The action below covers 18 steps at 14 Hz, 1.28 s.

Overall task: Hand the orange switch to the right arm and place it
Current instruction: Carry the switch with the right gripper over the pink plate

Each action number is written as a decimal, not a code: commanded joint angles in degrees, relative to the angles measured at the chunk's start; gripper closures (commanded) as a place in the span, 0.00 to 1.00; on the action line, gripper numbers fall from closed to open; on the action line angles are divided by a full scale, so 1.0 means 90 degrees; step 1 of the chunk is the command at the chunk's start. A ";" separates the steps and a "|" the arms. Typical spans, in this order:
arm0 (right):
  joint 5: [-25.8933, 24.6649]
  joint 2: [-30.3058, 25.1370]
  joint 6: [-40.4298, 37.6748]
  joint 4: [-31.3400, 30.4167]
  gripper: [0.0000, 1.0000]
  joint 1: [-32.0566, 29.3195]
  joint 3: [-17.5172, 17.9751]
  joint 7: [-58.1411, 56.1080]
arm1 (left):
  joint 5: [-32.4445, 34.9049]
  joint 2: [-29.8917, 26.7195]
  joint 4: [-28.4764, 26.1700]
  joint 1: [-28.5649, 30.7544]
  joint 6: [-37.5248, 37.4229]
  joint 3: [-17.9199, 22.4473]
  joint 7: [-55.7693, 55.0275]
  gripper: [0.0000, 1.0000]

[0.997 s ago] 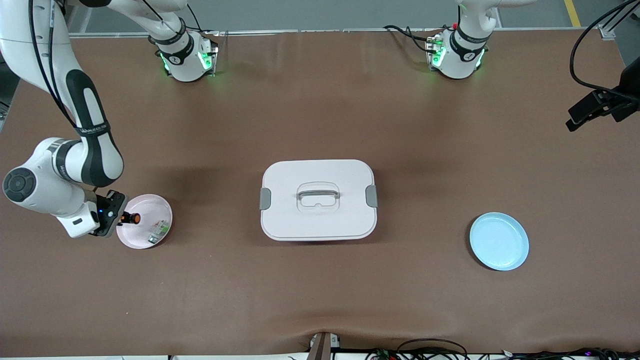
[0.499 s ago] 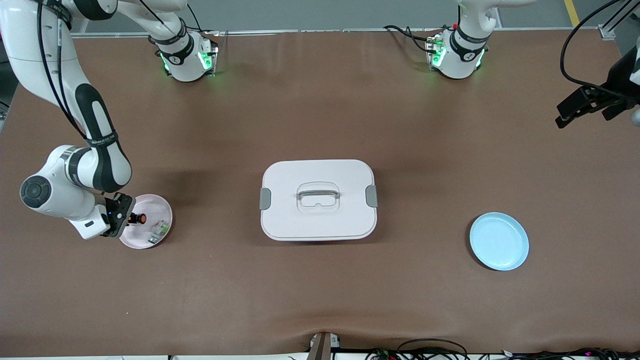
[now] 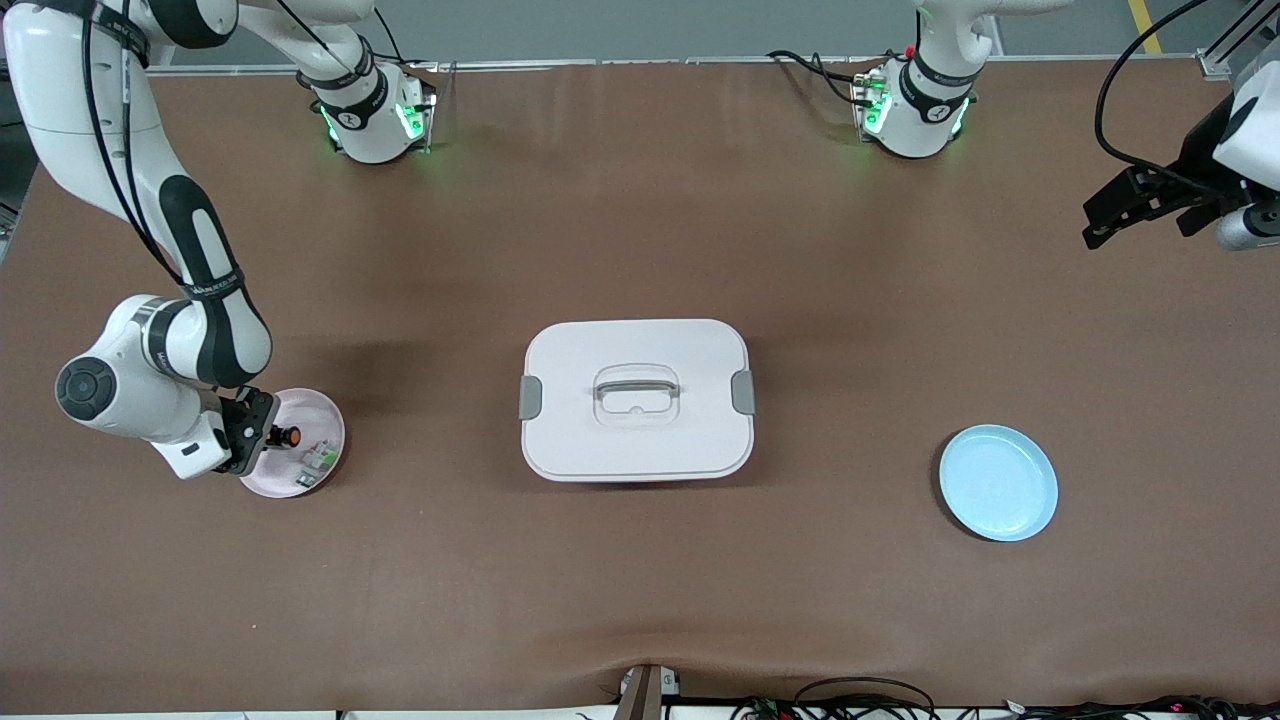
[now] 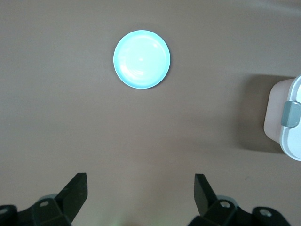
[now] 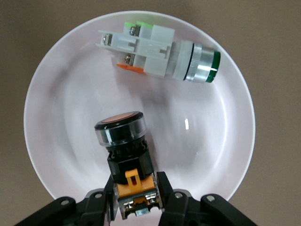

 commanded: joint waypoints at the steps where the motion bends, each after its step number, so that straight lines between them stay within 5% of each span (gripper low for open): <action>1: 0.0026 0.0109 0.0072 0.0124 0.98 -0.0094 0.0076 -0.0120 | -0.0078 -0.0065 -0.0004 0.0023 -0.0090 -0.0016 0.0128 0.00; 9: 0.0142 0.0158 0.0150 0.0134 0.86 -0.0094 0.0076 -0.0110 | -0.0039 -0.0036 -0.0004 0.0003 -0.0022 -0.0016 0.0050 0.00; 18: 0.0162 0.0129 0.0043 0.0281 0.02 -0.0134 0.0076 -0.0110 | -0.0039 -0.0065 -0.0004 -0.0006 -0.0071 -0.0094 0.0011 0.00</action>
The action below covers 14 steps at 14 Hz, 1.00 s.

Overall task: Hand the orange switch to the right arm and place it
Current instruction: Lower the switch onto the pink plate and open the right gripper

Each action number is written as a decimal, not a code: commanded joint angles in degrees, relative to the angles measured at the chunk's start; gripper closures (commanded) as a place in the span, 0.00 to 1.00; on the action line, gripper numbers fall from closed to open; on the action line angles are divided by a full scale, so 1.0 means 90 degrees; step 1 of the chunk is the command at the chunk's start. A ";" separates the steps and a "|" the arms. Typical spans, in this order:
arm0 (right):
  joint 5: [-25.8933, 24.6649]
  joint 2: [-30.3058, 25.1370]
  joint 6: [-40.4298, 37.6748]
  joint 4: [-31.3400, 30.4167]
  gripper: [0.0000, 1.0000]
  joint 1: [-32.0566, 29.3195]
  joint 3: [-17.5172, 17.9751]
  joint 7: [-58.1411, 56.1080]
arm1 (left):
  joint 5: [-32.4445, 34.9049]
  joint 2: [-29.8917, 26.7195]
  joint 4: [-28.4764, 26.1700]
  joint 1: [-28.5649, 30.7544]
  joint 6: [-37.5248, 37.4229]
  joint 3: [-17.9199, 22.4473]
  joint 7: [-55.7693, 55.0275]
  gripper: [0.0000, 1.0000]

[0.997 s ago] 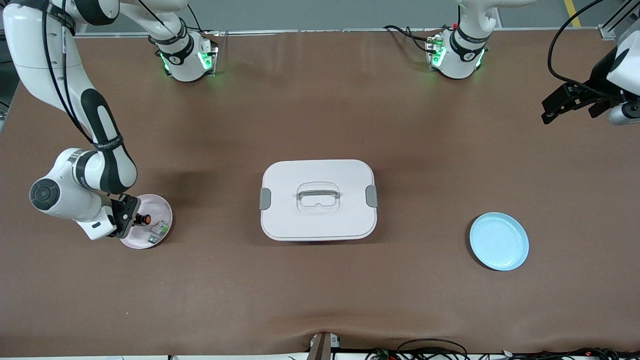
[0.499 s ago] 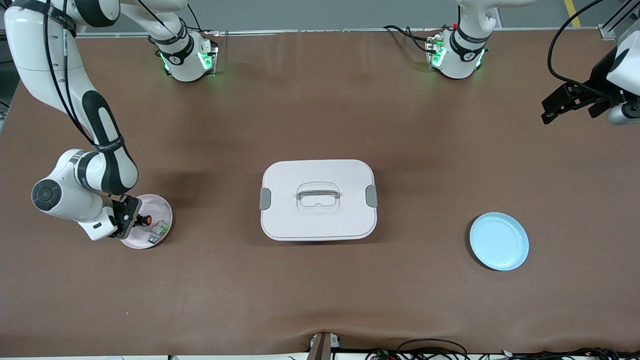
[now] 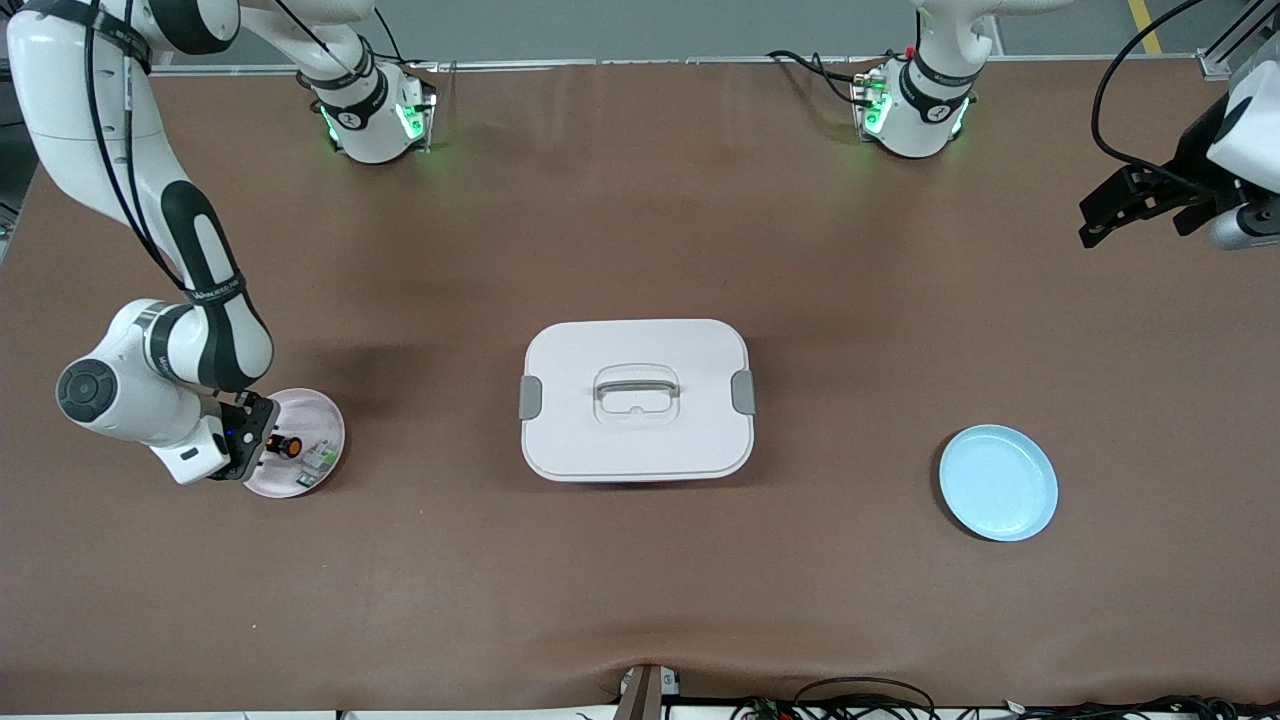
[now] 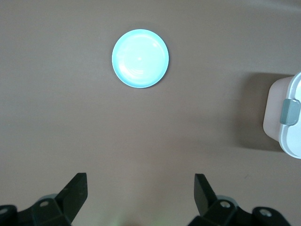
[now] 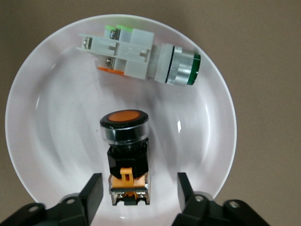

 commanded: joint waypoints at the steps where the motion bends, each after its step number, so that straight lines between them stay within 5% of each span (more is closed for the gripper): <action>1: 0.0100 0.0011 -0.0120 0.0140 0.00 -0.0111 0.0077 -0.0121 | -0.0039 -0.0065 -0.0004 -0.0001 -0.0075 -0.0036 0.0001 0.00; 9: 0.0090 -0.0223 -0.0969 0.0424 0.00 -0.0033 0.0057 0.0093 | -0.0049 -0.0124 -0.0004 0.0018 -0.0192 -0.0124 0.0001 0.00; 14: 0.0003 -0.0516 -0.1691 0.0521 0.00 -0.0033 0.0048 0.1517 | -0.0049 -0.0124 0.0006 0.0018 -0.0231 -0.0124 0.0040 0.00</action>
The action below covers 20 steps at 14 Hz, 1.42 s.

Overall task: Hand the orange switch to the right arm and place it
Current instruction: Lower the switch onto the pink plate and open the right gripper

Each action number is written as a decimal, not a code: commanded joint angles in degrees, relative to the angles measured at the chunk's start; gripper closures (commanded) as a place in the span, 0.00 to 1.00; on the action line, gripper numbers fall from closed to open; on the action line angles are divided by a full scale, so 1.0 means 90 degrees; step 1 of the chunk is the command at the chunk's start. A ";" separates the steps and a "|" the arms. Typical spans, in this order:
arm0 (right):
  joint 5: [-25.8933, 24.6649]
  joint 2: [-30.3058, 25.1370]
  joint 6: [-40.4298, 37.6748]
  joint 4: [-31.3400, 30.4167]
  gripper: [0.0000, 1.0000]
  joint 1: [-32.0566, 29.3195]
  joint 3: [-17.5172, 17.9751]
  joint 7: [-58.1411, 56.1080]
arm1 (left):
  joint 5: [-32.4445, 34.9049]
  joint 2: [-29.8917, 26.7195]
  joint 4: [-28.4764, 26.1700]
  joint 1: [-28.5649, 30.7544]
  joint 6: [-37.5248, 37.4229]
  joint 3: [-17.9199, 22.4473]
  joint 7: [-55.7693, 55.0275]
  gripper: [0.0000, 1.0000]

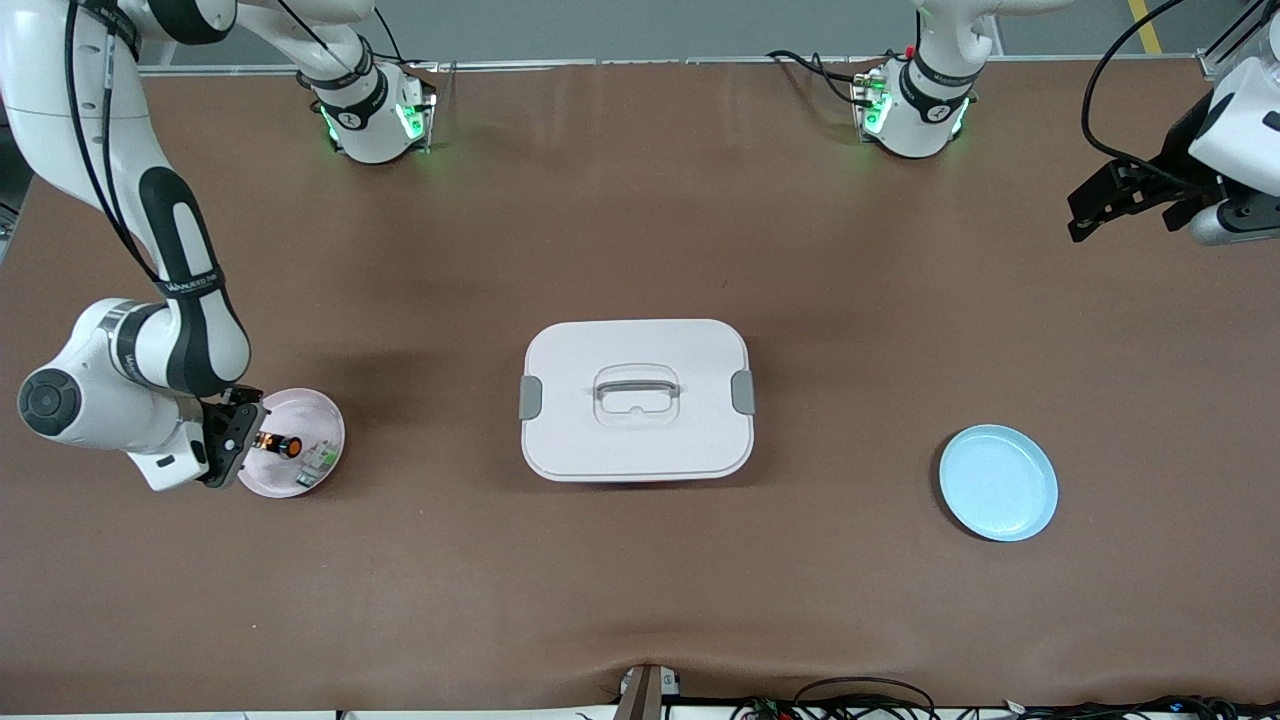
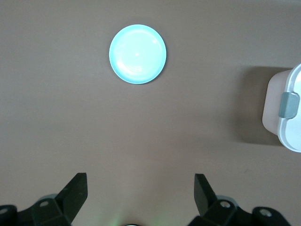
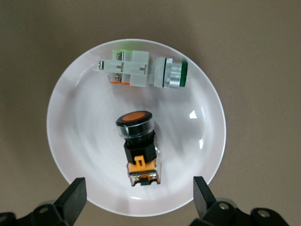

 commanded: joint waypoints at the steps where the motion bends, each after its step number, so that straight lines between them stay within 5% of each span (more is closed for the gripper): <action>1: -0.0015 -0.0259 -0.0463 0.0021 0.00 -0.0002 0.0036 0.0824 | -0.0049 -0.0111 0.0009 0.0020 -0.0106 -0.0031 0.0051 0.00; 15: -0.0006 -0.0601 -0.1675 0.0168 0.00 0.0008 0.0056 0.7786 | -0.0039 -0.0111 0.0038 0.0030 -0.0106 -0.0031 0.0120 0.00; 20: -0.0015 -0.0874 -0.1685 0.0304 0.00 0.0077 0.0056 0.8240 | -0.0049 -0.0111 0.0038 0.0030 -0.0106 -0.0031 0.0120 0.00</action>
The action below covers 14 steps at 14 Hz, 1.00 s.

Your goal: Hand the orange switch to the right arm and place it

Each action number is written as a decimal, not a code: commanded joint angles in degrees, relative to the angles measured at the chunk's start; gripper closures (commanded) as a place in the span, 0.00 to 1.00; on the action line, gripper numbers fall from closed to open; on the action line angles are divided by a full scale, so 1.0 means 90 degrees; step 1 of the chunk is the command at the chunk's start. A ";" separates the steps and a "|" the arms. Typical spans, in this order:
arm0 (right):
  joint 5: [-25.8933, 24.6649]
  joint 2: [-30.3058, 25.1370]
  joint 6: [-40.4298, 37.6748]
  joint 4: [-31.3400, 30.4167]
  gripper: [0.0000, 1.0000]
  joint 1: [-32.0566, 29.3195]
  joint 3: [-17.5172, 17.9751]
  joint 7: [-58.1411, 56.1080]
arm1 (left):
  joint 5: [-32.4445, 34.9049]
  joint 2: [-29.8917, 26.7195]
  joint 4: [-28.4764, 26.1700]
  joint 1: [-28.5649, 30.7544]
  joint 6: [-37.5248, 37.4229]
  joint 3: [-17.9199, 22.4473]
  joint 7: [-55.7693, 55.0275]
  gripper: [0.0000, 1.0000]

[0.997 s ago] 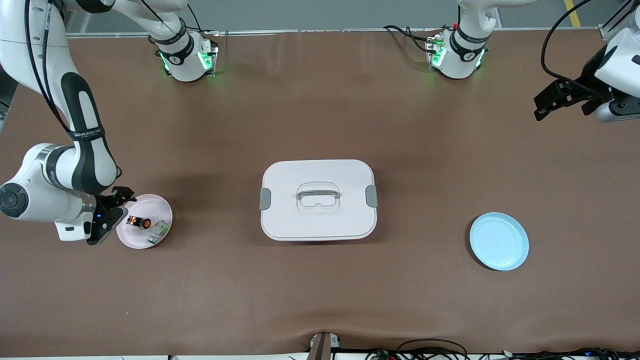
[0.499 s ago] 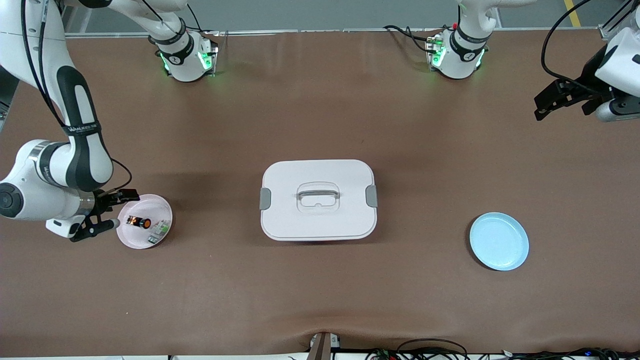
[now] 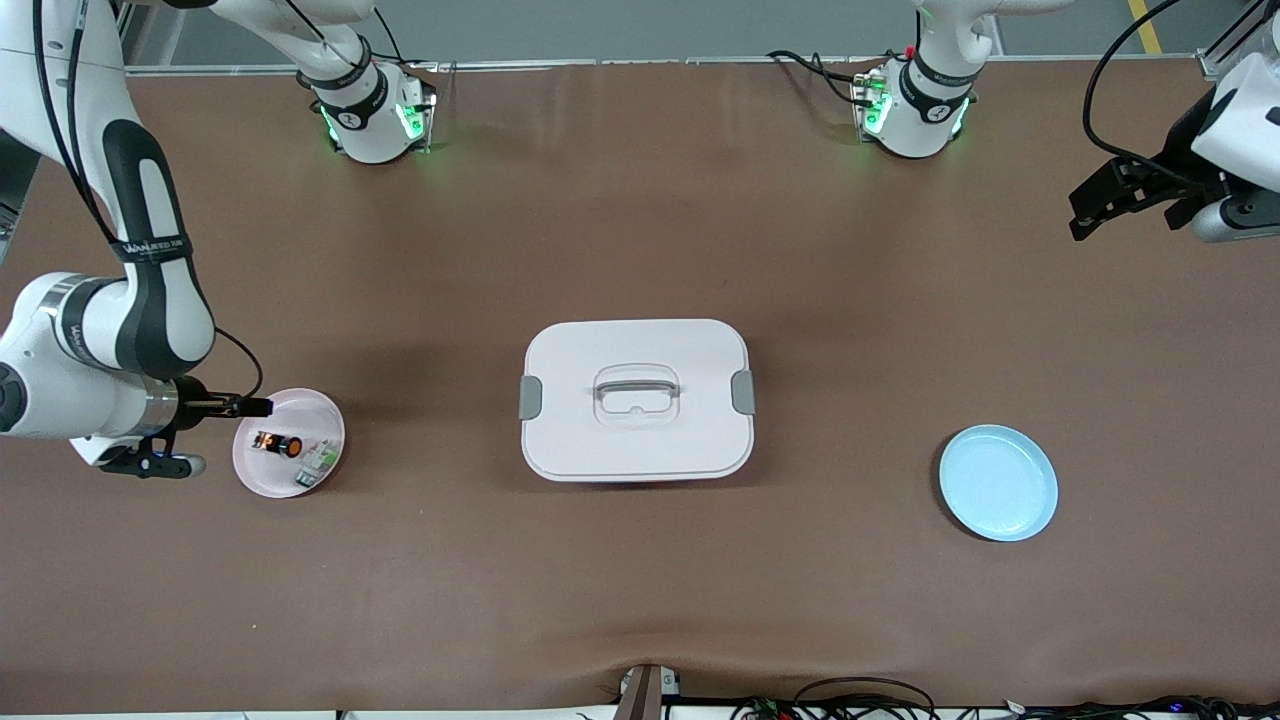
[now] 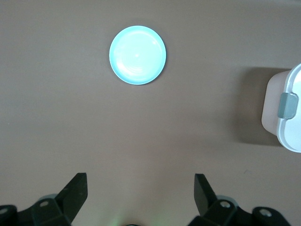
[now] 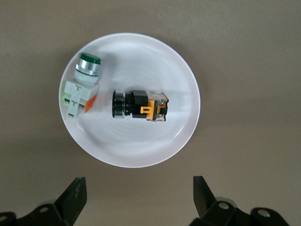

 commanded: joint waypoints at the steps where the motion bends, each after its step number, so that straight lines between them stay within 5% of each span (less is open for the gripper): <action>1: -0.0008 -0.0362 -0.0124 0.0036 0.00 0.0014 0.0033 0.0185 | -0.0049 -0.0100 0.0013 0.0030 -0.0102 -0.0029 0.0127 0.00; 6: -0.0028 -0.1006 -0.1285 0.0456 0.00 0.0140 0.0042 0.0204 | -0.0039 -0.0100 0.0023 0.0049 -0.0102 -0.0029 0.0127 0.00; 14: -0.0047 -0.2578 -0.1335 -0.0451 0.00 0.0131 0.0033 0.0194 | -0.0049 -0.0158 0.0023 0.0040 -0.0210 -0.0038 0.0127 0.00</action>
